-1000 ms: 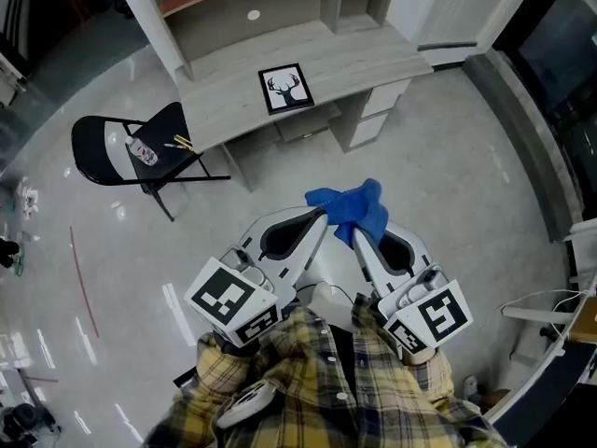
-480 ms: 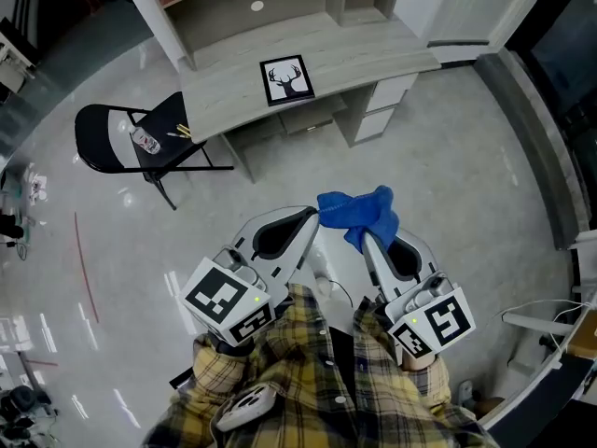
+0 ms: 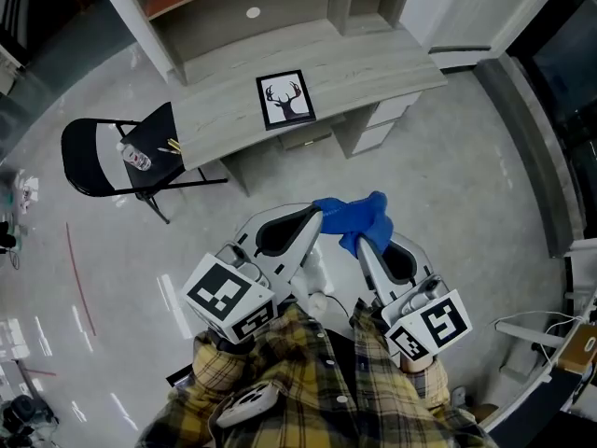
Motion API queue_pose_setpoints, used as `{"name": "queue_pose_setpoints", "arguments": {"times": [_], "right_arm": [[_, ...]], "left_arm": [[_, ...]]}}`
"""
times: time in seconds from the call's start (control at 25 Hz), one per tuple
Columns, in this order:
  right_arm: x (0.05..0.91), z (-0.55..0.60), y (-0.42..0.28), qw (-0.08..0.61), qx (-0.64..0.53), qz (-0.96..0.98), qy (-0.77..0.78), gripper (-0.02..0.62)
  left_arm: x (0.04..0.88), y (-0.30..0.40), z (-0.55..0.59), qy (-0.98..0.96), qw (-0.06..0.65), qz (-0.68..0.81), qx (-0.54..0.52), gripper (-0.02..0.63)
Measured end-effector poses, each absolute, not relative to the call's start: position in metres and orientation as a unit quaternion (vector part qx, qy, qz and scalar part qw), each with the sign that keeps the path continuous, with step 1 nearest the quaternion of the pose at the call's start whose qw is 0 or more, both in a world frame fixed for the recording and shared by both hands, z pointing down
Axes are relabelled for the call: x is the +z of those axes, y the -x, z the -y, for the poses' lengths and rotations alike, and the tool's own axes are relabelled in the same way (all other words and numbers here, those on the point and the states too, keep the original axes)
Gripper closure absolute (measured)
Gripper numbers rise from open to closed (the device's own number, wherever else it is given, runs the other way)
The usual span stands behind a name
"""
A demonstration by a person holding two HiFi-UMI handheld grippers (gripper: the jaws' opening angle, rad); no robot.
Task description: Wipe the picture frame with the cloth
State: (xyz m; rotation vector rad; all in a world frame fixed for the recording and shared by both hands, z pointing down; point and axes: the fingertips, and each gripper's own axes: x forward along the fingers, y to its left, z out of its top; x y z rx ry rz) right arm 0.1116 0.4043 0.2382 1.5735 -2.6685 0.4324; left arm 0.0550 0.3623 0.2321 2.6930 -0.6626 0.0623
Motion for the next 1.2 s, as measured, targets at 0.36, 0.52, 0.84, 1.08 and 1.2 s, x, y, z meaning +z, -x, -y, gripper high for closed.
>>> {"name": "queue_pose_setpoints", "arguments": {"times": [0.36, 0.52, 0.84, 1.08, 1.2], "right_arm": [[0.231, -0.276, -0.092, 0.006, 0.146, 0.853, -0.501, 0.543], [0.239, -0.230, -0.074, 0.005, 0.157, 0.851, -0.501, 0.543], [0.248, -0.208, -0.077, 0.006, 0.175, 0.850, -0.498, 0.543], [0.267, -0.157, -0.095, 0.012, 0.195, 0.857, -0.477, 0.543], [0.267, -0.121, -0.105, 0.015, 0.193, 0.868, -0.458, 0.543]], "left_arm": [[0.228, -0.031, -0.239, -0.956, 0.182, 0.230, 0.023, 0.600], [0.238, -0.008, -0.196, -0.952, 0.190, 0.237, 0.025, 0.600], [0.249, 0.007, -0.181, -0.942, 0.205, 0.265, 0.025, 0.600], [0.264, 0.002, -0.132, -0.928, 0.215, 0.303, 0.027, 0.600], [0.265, -0.005, -0.103, -0.921, 0.216, 0.324, 0.022, 0.600]]}}
